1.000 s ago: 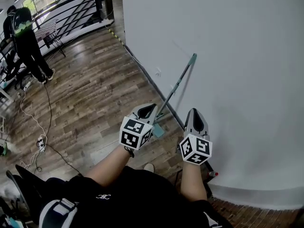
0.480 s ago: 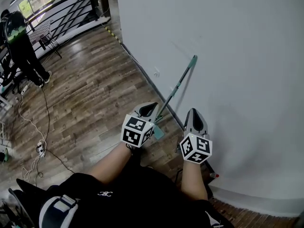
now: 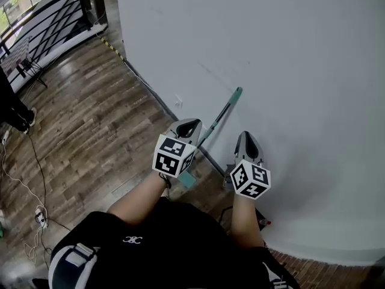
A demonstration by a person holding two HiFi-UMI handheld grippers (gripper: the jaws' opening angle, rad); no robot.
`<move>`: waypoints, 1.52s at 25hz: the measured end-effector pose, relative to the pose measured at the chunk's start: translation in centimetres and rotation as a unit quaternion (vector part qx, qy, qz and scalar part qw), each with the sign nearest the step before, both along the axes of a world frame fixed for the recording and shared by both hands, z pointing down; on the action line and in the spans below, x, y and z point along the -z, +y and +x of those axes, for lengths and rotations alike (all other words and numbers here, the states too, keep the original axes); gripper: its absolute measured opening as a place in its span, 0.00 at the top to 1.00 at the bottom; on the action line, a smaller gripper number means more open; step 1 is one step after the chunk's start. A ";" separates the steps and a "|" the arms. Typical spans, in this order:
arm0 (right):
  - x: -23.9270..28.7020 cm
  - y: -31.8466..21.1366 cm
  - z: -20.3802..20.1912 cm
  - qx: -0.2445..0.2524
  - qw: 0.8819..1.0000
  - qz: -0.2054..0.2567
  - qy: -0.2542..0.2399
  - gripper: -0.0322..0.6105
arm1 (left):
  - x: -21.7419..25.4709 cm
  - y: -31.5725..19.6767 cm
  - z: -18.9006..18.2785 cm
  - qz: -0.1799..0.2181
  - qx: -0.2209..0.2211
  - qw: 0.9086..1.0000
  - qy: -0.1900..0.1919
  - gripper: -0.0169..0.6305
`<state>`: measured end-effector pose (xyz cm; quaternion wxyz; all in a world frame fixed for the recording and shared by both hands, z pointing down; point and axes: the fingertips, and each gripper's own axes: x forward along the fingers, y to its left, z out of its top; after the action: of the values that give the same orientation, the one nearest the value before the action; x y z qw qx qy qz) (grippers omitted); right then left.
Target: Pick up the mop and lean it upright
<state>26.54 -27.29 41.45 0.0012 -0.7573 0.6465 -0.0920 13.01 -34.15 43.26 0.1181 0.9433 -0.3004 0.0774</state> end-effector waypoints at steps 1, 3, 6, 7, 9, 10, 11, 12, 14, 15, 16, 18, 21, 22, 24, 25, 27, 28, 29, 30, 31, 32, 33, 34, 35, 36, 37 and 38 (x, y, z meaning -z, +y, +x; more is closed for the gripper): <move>-0.1 -1.1 -0.1 -0.005 1.000 -0.004 0.006 0.93 | -0.2 -1.2 -0.1 -0.004 -0.003 1.000 0.003 0.98; -0.7 -3.3 -0.6 -0.012 1.000 -0.020 0.019 0.93 | -0.5 -3.1 -0.5 -0.011 -0.009 1.000 0.007 0.98; -1.7 -6.2 -0.5 -0.029 0.998 -0.041 0.026 0.93 | -0.9 -5.5 -1.0 -0.017 -0.020 1.000 0.009 0.98; -2.0 -7.1 -0.3 -0.035 0.998 -0.044 0.028 0.92 | -1.0 -6.2 -1.1 -0.019 -0.023 0.999 0.010 0.98; -2.6 -8.8 0.1 -0.042 0.997 -0.054 0.035 0.85 | -1.5 -7.4 -1.3 -0.027 -0.026 0.999 0.009 0.98; -3.2 -9.7 0.4 -0.047 0.996 -0.064 0.040 0.81 | -1.7 -8.0 -1.3 -0.031 -0.026 0.999 0.009 0.98; -3.9 -10.6 0.9 -0.052 0.995 -0.077 0.044 0.79 | -2.1 -8.5 -1.5 -0.035 -0.025 0.999 0.008 0.98; -4.6 -11.5 1.5 -0.058 0.993 -0.088 0.044 0.78 | -2.4 -8.8 -1.6 -0.039 -0.022 0.999 0.007 0.98; -6.0 -13.2 3.0 -0.071 0.991 -0.103 0.037 0.76 | -2.8 -9.3 -1.9 -0.043 -0.016 0.999 0.003 0.98; -6.6 -14.1 3.7 -0.079 0.990 -0.108 0.032 0.76 | -2.9 -9.5 -2.1 -0.044 -0.012 0.999 0.001 0.98; -7.1 -15.0 4.6 -0.086 0.989 -0.114 0.027 0.76 | -2.9 -9.7 -2.2 -0.045 -0.008 0.999 -0.001 0.98; -8.3 -16.9 6.1 -0.099 0.987 -0.125 0.020 0.76 | -2.8 -9.9 -2.4 -0.048 -0.001 0.999 -0.002 0.98; -10.6 -19.5 8.3 -0.114 0.983 -0.146 0.005 0.76 | -2.8 -10.4 -2.5 -0.043 0.014 0.999 -0.008 0.98; -11.5 -20.2 9.1 -0.119 0.981 -0.156 -0.003 0.76 | -2.8 -10.6 -2.6 -0.043 0.021 0.999 -0.009 0.98; -12.9 -21.0 10.2 -0.128 0.976 -0.175 -0.018 0.76 | -2.7 -10.7 -2.6 -0.041 0.032 0.999 -0.013 0.98; -13.4 -21.2 10.6 -0.130 0.974 -0.182 -0.022 0.76 | -2.7 -10.7 -2.5 -0.039 0.035 0.998 -0.016 0.98; -14.0 -21.4 11.3 -0.127 0.973 -0.191 -0.026 0.76 | -2.6 -10.4 -2.3 -0.036 0.042 0.998 -0.021 0.98; -14.2 -21.7 11.4 -0.121 0.974 -0.191 -0.029 0.76 | -2.6 -10.4 -2.3 -0.035 0.047 0.998 -0.022 0.98; -14.3 -22.0 11.4 -0.115 0.974 -0.191 -0.031 0.76 | -2.6 -10.3 -2.3 -0.036 0.051 0.998 -0.023 0.98; -14.4 -22.3 11.3 -0.108 0.975 -0.191 -0.031 0.76 | -2.7 -10.3 -2.4 -0.036 0.056 0.997 -0.025 0.98; -14.7 -22.5 11.2 -0.102 0.975 -0.193 -0.031 0.76 | -2.8 -10.2 -2.5 -0.038 0.060 0.997 -0.026 0.98; -15.0 -22.7 11.2 -0.098 0.975 -0.198 -0.030 0.76 | -2.8 -10.1 -2.5 -0.039 0.063 0.997 -0.027 0.98; -15.3 -22.8 11.3 -0.095 0.974 -0.204 -0.028 0.76 | -2.9 -10.0 -2.5 -0.039 0.066 0.997 -0.028 0.98; -15.5 -22.8 11.4 -0.093 0.974 -0.207 -0.027 0.77 | -2.8 -9.8 -2.4 -0.039 0.069 0.996 -0.029 0.98; -15.6 -22.8 11.5 -0.090 0.974 -0.207 -0.027 0.78 | -2.8 -9.7 -2.3 -0.038 0.071 0.996 -0.031 0.98; -15.4 -22.7 11.5 -0.086 0.975 -0.203 -0.028 0.78 | -2.8 -9.6 -2.3 -0.038 0.074 0.996 -0.032 0.98; -15.2 -22.6 11.3 -0.080 0.977 -0.197 -0.029 0.78 | -2.8 -9.5 -2.4 -0.038 0.078 0.996 -0.033 0.98; -14.9 -22.5 11.0 -0.072 0.978 -0.192 -0.029 0.78 | -2.8 -9.6 -2.5 -0.039 0.082 0.995 -0.033 0.98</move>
<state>37.51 -49.79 56.33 -0.1189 -0.7849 0.5606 -0.2358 10.55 -43.76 46.09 0.1504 0.9071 -0.3773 0.1104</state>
